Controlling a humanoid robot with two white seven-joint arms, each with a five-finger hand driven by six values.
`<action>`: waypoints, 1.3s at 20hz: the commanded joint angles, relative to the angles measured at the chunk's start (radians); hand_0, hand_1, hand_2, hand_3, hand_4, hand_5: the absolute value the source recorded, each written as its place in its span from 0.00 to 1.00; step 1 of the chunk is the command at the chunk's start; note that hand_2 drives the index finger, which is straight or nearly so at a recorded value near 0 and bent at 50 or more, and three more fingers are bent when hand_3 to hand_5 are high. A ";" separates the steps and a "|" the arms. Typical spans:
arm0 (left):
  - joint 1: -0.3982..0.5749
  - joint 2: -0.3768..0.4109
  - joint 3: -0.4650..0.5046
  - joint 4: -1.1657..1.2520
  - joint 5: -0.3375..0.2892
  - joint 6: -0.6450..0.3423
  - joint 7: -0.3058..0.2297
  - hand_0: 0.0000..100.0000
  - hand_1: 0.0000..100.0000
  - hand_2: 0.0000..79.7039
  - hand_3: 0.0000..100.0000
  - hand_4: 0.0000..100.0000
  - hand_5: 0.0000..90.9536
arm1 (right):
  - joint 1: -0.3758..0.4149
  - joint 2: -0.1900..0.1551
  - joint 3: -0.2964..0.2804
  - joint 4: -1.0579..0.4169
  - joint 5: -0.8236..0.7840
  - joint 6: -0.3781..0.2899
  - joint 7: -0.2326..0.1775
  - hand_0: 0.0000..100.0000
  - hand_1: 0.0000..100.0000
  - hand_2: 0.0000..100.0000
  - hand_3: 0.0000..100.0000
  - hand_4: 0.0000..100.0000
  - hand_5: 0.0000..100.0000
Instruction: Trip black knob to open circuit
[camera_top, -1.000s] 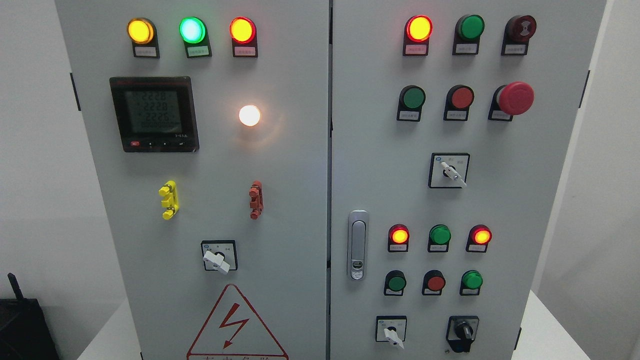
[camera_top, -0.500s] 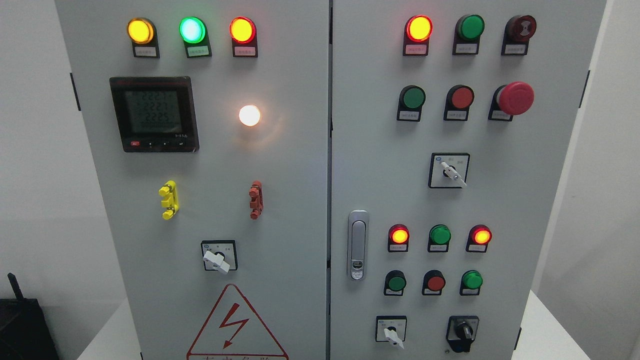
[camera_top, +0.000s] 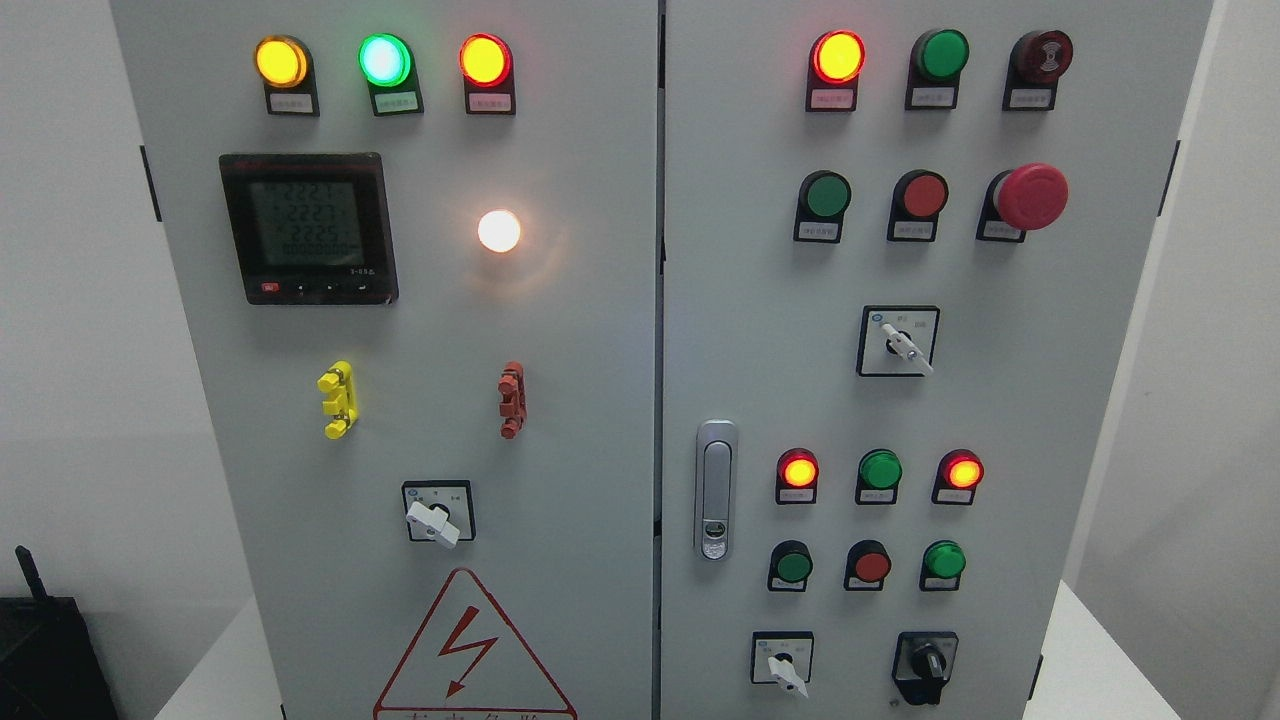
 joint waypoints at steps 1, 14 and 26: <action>0.000 0.000 0.000 -0.025 0.000 -0.001 0.000 0.12 0.39 0.00 0.00 0.00 0.00 | -0.007 0.005 0.007 -0.110 -0.025 0.000 0.007 0.00 0.21 0.00 0.51 0.43 0.17; 0.000 0.000 0.000 -0.025 0.000 -0.001 0.000 0.12 0.39 0.00 0.00 0.00 0.00 | -0.073 0.005 0.016 -0.120 -0.028 0.040 0.008 0.00 0.20 0.00 0.86 0.78 0.66; 0.000 0.000 0.000 -0.025 0.000 -0.001 0.000 0.12 0.39 0.00 0.00 0.00 0.00 | -0.144 0.005 0.016 -0.119 -0.052 0.110 0.008 0.00 0.17 0.00 1.00 0.98 0.95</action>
